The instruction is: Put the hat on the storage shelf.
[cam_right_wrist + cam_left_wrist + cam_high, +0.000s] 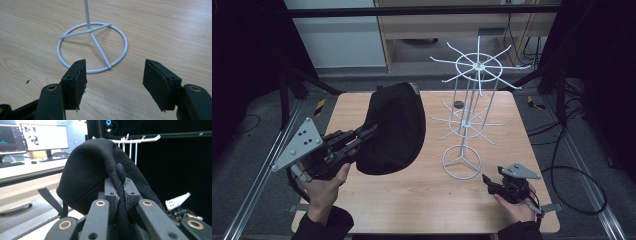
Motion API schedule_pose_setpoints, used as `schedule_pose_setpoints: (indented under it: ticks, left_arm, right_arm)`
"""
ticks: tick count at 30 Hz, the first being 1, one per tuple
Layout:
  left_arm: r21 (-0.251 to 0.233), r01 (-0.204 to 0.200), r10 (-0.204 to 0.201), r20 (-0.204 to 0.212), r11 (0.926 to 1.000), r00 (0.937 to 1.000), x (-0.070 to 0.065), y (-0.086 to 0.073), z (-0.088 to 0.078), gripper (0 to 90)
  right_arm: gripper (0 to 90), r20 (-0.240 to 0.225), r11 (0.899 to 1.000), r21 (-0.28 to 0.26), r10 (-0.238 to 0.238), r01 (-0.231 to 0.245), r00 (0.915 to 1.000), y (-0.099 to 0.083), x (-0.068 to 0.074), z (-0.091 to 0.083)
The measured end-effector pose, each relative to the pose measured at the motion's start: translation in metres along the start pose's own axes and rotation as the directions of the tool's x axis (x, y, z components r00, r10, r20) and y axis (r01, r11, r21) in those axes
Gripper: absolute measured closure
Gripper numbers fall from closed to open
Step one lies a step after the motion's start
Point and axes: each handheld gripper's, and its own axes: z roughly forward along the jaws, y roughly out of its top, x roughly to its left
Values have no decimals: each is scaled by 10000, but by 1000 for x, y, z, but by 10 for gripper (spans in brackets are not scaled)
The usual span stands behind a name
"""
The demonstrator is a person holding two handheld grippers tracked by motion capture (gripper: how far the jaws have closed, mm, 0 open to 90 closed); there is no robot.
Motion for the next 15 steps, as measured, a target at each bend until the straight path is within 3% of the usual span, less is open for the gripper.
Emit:
schedule_pose_setpoints:
  ticks: [15]
  left_arm:
    - [-787, -440, 459, 228, 9959, 9987, -14, 39, 10, 838]
  right_arm:
    - [355, -19, 10000, 1, 33, -33, 10000, 0, -1, 0]
